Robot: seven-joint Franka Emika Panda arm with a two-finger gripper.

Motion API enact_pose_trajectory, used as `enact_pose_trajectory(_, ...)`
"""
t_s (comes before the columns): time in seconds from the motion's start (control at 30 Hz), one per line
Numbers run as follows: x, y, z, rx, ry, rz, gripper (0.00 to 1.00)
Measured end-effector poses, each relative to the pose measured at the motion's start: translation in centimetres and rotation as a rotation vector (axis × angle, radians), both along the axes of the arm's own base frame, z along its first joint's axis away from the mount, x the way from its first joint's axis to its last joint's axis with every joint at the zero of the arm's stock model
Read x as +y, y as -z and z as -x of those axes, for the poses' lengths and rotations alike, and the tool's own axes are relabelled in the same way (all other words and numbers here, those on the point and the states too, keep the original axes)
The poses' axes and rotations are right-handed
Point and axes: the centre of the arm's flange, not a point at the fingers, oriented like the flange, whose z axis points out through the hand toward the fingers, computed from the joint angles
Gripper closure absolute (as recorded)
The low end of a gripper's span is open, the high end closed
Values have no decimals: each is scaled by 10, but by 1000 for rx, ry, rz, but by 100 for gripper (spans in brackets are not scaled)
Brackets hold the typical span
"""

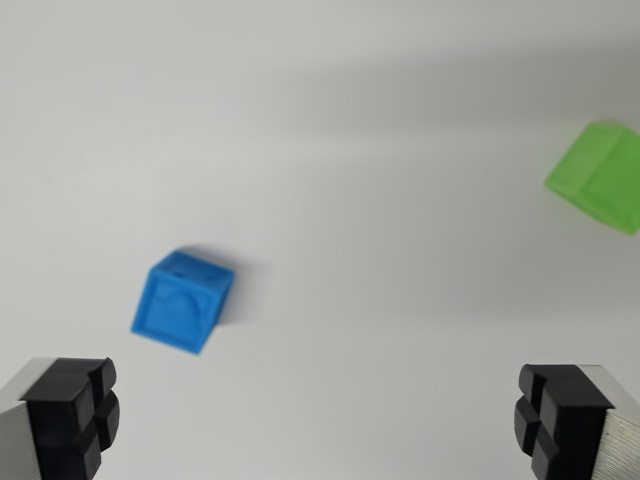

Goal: Stack cube

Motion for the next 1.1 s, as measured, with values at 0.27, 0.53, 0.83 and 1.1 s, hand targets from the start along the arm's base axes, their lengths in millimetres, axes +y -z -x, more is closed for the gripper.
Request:
enact_pose_trajectory(0.27,-16,13,0,5,46,2,0)
enact_pose_trajectory(0.53,-35,29,0,10,99,3,0)
enact_pose_trajectory(0.83,-58,48,0,16,163,4,0)
enact_pose_trajectory(1.1,-80,67,1,23,227,3,0)
